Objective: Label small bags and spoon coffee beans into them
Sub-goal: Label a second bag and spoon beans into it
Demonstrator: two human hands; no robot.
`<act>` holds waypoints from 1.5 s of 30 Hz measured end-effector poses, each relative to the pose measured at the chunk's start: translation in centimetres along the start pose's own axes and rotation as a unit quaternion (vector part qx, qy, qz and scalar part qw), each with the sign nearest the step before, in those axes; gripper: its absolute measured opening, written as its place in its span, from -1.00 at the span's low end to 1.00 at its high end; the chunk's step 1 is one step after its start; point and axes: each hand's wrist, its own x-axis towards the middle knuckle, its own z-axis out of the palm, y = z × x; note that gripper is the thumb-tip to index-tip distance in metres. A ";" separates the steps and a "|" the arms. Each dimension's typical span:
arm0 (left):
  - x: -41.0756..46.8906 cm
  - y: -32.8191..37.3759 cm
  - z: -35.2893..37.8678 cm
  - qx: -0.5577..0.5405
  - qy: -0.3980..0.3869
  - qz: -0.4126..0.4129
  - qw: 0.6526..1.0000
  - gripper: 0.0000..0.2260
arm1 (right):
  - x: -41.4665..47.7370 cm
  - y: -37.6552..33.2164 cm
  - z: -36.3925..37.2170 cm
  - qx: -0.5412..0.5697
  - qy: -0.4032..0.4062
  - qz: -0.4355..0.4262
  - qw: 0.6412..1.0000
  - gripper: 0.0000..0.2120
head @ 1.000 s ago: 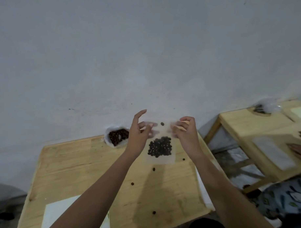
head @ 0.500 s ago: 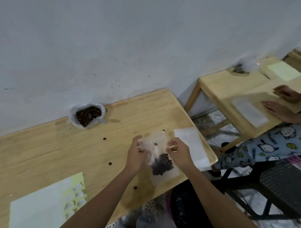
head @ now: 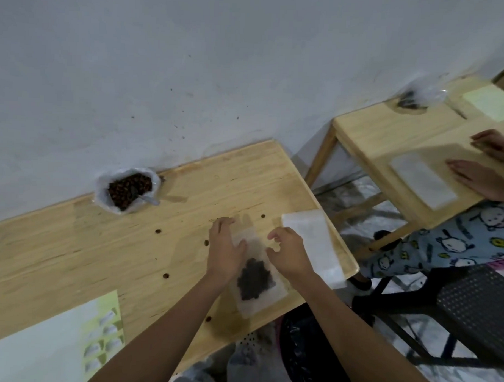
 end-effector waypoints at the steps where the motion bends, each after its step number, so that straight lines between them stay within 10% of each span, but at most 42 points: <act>1: 0.4 0.9 0.5 -0.013 -0.007 0.013 1.000 -0.61 | 0.3 0.4 -0.8 0.015 0.026 0.003 1.000 -0.80; 6: 1.6 4.9 4.2 -0.067 -0.098 0.018 0.993 -0.57 | 1.3 4.1 -5.2 0.010 0.130 0.044 0.991 -0.69; 13: 1.6 6.1 8.4 -0.045 -0.165 -0.002 0.985 -0.40 | 1.6 8.3 -6.6 -0.060 0.065 0.116 0.989 -0.58; 28: 1.9 6.3 8.9 -0.048 -0.108 0.050 0.992 -0.50 | 1.9 7.7 -5.5 0.047 0.213 0.134 0.967 -0.72; 45: 7.1 8.2 -7.5 -0.252 -0.106 0.069 0.960 -0.88 | 6.9 -6.2 -8.9 0.127 0.196 -0.136 0.963 -0.84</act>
